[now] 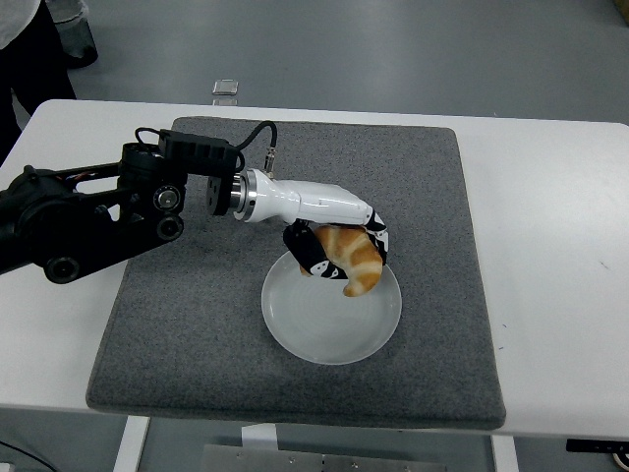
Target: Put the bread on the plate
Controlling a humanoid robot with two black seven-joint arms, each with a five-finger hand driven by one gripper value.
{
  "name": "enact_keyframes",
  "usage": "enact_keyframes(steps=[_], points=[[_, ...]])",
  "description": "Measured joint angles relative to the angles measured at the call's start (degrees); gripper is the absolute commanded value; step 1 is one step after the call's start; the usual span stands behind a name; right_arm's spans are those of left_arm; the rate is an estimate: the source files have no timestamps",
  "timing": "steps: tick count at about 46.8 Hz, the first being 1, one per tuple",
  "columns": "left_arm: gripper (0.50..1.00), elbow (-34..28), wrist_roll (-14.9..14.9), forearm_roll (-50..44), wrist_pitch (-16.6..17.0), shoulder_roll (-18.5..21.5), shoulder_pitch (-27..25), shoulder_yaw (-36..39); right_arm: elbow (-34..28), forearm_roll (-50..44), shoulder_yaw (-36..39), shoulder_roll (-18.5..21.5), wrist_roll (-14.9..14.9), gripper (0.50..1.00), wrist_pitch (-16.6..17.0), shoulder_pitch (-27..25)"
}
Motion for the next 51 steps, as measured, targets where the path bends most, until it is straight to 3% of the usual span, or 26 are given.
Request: enact_keyframes(steps=[19,51], points=[[0.500,2.0,0.0,5.6,3.7,-2.0,4.1,1.9,0.0,0.0,0.0,0.0,0.0,0.932,0.0,0.0],[0.500,3.0,0.0,7.0,4.6,-2.3,4.6,4.4,0.0,0.0,0.0,0.0,0.0,0.932,0.0,0.0]])
